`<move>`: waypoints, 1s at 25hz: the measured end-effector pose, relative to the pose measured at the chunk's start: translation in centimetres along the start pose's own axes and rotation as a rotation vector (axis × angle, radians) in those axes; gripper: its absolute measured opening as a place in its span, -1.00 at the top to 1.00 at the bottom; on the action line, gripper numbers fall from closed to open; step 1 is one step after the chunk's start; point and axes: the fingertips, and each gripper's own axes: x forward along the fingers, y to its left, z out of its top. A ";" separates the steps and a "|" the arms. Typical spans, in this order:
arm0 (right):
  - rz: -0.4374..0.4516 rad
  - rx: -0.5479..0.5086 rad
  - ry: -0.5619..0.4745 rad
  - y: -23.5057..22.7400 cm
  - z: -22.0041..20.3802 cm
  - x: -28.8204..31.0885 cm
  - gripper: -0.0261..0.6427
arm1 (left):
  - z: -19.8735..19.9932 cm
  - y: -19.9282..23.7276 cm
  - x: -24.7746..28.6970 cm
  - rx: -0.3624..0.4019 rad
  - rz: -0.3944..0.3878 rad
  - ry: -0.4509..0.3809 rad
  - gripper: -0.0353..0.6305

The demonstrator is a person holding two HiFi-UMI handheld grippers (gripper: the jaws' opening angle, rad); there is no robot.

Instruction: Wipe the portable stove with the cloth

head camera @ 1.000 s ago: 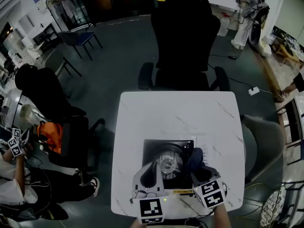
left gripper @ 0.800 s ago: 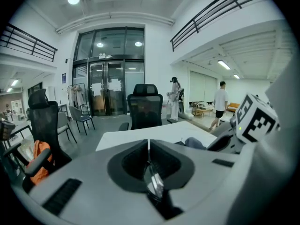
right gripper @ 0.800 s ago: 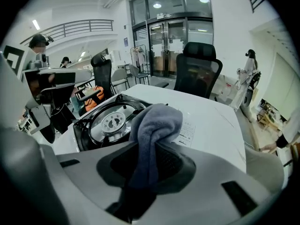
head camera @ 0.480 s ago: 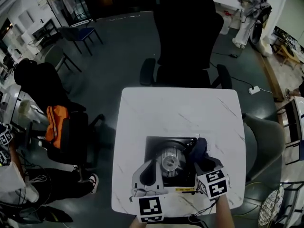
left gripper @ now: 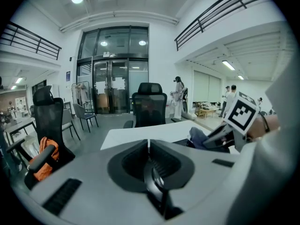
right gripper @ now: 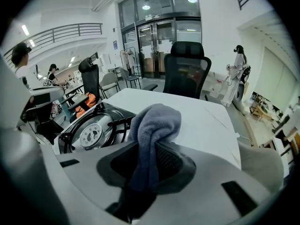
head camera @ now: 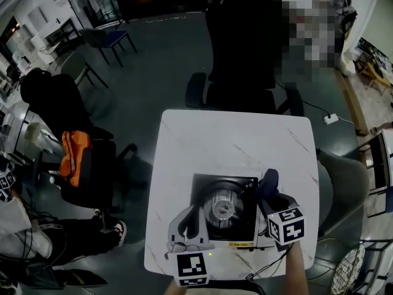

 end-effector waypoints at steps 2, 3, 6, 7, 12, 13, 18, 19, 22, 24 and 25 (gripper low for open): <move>-0.003 0.011 -0.002 -0.7 0.3 0.2 0.61 | -0.1 0.2 0.0 0.002 0.002 0.001 0.83; -0.005 0.014 -0.003 -1.1 0.4 0.3 0.61 | -0.1 0.3 0.0 0.003 0.003 0.002 0.83; -0.011 0.024 -0.002 -1.9 0.9 0.6 0.61 | -0.1 0.4 0.0 0.002 0.003 0.005 0.83; -0.013 0.029 -0.002 -2.1 1.1 0.7 0.61 | -0.1 0.5 0.0 0.003 0.002 0.006 0.83; -0.024 0.016 0.009 -2.9 1.9 1.4 0.61 | -0.4 1.2 0.0 0.002 0.003 0.008 0.83; -0.027 0.002 0.014 -3.0 2.2 1.5 0.61 | -0.4 1.3 0.0 -0.001 0.005 0.009 0.83; -0.010 -0.075 0.013 -3.3 4.0 2.1 0.61 | -0.3 1.8 -0.1 0.003 0.010 0.005 0.83; 0.001 -0.085 0.006 -3.2 4.5 2.2 0.61 | -0.3 1.9 -0.1 0.004 0.011 0.005 0.83; 0.041 -0.110 -0.016 -2.4 6.2 2.8 0.61 | -0.3 2.4 -0.1 -0.008 0.014 0.007 0.83; 0.079 -0.147 -0.025 -1.6 7.3 3.2 0.61 | -0.3 2.7 -0.2 -0.034 0.019 0.013 0.83; 0.100 -0.178 -0.027 -1.1 7.8 3.4 0.61 | -0.3 2.9 -0.2 -0.040 0.022 0.015 0.83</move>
